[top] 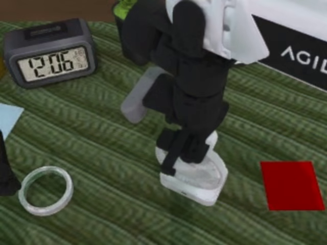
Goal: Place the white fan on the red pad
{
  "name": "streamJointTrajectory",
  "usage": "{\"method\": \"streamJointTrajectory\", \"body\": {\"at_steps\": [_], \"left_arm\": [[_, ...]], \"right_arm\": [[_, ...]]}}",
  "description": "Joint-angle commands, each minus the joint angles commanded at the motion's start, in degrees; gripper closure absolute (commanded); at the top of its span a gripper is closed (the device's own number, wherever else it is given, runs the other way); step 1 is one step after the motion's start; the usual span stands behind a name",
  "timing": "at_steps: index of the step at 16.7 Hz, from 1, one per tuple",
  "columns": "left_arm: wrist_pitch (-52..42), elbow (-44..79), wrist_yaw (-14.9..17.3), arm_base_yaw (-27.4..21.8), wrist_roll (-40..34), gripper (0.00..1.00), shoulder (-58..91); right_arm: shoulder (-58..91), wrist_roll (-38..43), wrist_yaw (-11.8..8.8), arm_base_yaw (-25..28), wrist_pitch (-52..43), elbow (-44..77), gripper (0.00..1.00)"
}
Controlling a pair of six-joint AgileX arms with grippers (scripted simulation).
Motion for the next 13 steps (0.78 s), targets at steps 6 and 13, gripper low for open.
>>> {"method": "streamJointTrajectory", "body": {"at_steps": [6, 13], "left_arm": [[0.0, 0.0, 0.0, 0.0, 0.0, 0.0, 0.0], [0.0, 0.0, 0.0, 0.0, 0.0, 0.0, 0.0]], "right_arm": [[-1.6, -3.9, -0.1, -2.3, 0.2, -2.6, 1.0], [-12.1, -30.5, -0.3, -14.8, 2.2, -15.5, 1.0]]}}
